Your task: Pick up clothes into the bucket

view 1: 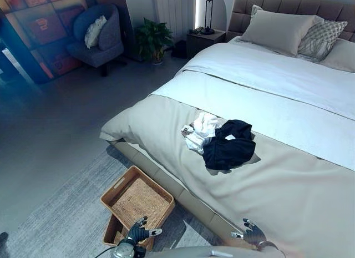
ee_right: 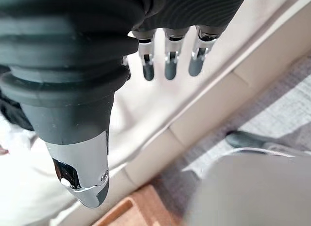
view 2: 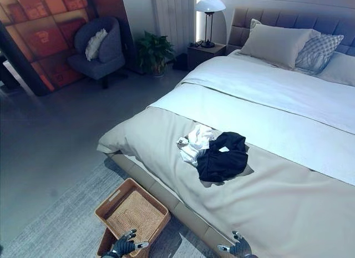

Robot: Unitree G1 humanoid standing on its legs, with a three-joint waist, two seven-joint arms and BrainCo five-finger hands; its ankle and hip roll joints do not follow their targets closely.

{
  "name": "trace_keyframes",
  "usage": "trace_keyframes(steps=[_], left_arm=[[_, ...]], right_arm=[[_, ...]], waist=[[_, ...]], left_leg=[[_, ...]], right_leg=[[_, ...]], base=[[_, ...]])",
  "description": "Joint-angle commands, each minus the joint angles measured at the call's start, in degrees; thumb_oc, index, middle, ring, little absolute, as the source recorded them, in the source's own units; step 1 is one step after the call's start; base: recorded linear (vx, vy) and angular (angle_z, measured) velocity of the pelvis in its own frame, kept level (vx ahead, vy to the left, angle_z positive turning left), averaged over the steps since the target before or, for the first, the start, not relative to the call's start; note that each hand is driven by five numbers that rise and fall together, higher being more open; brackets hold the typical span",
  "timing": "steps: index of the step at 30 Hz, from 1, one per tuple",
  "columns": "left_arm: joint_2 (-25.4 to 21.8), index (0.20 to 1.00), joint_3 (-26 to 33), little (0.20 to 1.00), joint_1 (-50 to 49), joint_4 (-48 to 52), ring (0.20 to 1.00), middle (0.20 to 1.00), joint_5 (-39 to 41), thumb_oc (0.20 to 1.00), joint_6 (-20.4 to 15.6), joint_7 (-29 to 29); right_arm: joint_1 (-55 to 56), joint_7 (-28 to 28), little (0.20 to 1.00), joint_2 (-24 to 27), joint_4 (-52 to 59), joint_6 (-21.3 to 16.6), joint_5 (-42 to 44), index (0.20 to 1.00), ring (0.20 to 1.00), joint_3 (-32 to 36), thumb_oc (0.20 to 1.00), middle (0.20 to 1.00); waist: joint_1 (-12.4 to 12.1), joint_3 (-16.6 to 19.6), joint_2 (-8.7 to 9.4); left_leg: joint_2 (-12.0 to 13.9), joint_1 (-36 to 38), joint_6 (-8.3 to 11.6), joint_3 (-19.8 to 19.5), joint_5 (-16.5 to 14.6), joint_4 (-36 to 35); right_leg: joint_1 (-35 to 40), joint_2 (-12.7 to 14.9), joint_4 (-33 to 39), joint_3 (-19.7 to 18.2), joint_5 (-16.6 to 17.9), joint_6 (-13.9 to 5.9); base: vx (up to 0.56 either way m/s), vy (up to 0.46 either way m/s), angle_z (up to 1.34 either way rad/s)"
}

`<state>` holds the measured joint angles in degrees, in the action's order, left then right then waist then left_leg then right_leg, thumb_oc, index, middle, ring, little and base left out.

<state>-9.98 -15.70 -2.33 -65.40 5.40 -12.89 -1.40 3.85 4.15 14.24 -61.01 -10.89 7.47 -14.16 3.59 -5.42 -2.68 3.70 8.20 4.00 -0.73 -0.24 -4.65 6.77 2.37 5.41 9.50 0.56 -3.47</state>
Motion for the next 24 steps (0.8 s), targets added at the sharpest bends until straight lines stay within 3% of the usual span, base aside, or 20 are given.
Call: trace_keyframes(steps=[1, 8, 12, 17, 19, 20, 22, 23, 24], left_arm=[[0.3, 1.000, -0.1, 1.000, 2.7, -1.9, 1.000, 1.000, 0.2, 1.000, -1.2, -0.8], [-1.0, 1.000, -0.6, 1.000, 3.0, 0.2, 1.000, 1.000, -0.4, 1.000, -1.8, -0.5], [-1.0, 1.000, -0.8, 1.000, 3.4, 1.0, 1.000, 1.000, 0.5, 1.000, -2.1, -1.0], [-1.0, 1.000, -2.0, 1.000, 5.4, 1.9, 1.000, 1.000, 1.7, 1.000, -3.1, -3.7], [-0.9, 1.000, -3.3, 1.000, 7.1, 3.2, 1.000, 1.000, 2.7, 1.000, -3.8, -6.4], [-0.9, 1.000, -3.3, 1.000, 7.2, 3.2, 1.000, 1.000, 2.8, 1.000, -3.8, -6.4], [-0.8, 1.000, -5.1, 1.000, 9.0, 4.5, 1.000, 1.000, 3.5, 1.000, -4.5, -9.0], [-0.8, 1.000, -5.1, 1.000, 9.1, 4.5, 1.000, 1.000, 3.5, 1.000, -4.4, -9.0], [-0.7, 1.000, -5.8, 1.000, 9.6, 5.3, 1.000, 1.000, 4.4, 1.000, -4.7, -9.8]], right_arm=[[-5.9, -0.2, 1.000, 0.3, 6.0, -2.6, 1.3, 1.000, 1.000, -1.7, 1.000, 1.000], [-11.9, -4.0, 1.000, 6.7, 22.2, -4.1, -5.5, 1.000, 1.000, -9.3, 1.000, 1.000], [-16.0, -1.9, 1.000, 8.1, 29.3, -5.5, -2.9, 1.000, 1.000, -6.7, 1.000, 1.000], [-22.8, 8.6, 1.000, 8.8, 31.6, -7.0, -6.9, 1.000, 1.000, -1.4, 1.000, 1.000], [-27.9, 18.0, 1.000, 9.0, 28.4, -6.2, -11.5, 1.000, 1.000, 1.6, 1.000, 1.000], [-28.0, 18.1, 1.000, 8.9, 28.2, -6.2, -11.6, 1.000, 1.000, 1.5, 1.000, 1.000], [-33.4, 27.4, 1.000, 9.9, 23.8, -4.1, -16.9, 1.000, 1.000, 3.1, 1.000, 1.000], [-33.5, 27.5, 1.000, 9.9, 23.6, -4.1, -16.9, 1.000, 1.000, 3.1, 1.000, 1.000], [-35.4, 31.2, 1.000, 10.2, 21.2, -3.2, -17.4, 1.000, 1.000, 3.9, 1.000, 1.000]], waist=[[-0.3, -2.2, 4.73], [-1.6, -3.4, 5.33], [-2.1, -4.2, 5.09], [-2.8, -6.7, 4.13], [-3.4, -9.0, 3.06], [-3.4, -9.0, 3.07], [-3.9, -11.7, 1.74], [-3.9, -11.7, 1.74], [-4.1, -12.6, 1.25]], left_leg=[[-3.9, -3.3, -1.19, -1.3, -2.4, 4.7], [-4.1, -5.0, -1.17, -1.9, -2.1, 5.1], [-4.4, -6.3, -1.47, -2.5, -2.1, 5.6], [-5.1, -9.3, -1.96, -3.6, -1.9, 7.1], [-5.6, -11.9, -2.31, -4.6, -1.6, 8.3], [-5.7, -12.0, -2.32, -4.6, -1.6, 8.4], [-6.4, -14.7, -2.58, -5.4, -1.3, 9.8], [-6.4, -14.9, -2.59, -5.4, -1.4, 9.9], [-6.7, -15.8, -2.64, -5.7, -1.3, 10.6]], right_leg=[[0.5, 5.0, -4.6, 1.2, -2.5, -4.23], [-0.8, 5.3, -5.3, 2.0, -2.7, -4.37], [-2.0, 5.6, -6.5, 2.3, -2.9, -4.43], [-5.1, 6.5, -9.3, 2.8, -3.6, -4.26], [-8.2, 7.4, -12.1, 3.4, -4.0, -4.07], [-8.3, 7.4, -12.3, 3.4, -4.1, -4.08], [-11.6, 8.3, -15.3, 3.6, -4.5, -3.79], [-11.8, 8.3, -15.4, 3.6, -4.6, -3.79], [-12.8, 8.7, -16.3, 3.7, -4.7, -3.73]], base=[[0.00, 0.000, 0.00], [-0.01, 0.000, 0.05], [-0.01, 0.013, 0.06], [-0.06, 0.025, 0.14], [-0.12, 0.029, 0.10], [-0.10, 0.032, 0.10], [-0.10, 0.053, 0.13], [-0.08, 0.055, 0.19], [-0.06, 0.035, 0.12]])
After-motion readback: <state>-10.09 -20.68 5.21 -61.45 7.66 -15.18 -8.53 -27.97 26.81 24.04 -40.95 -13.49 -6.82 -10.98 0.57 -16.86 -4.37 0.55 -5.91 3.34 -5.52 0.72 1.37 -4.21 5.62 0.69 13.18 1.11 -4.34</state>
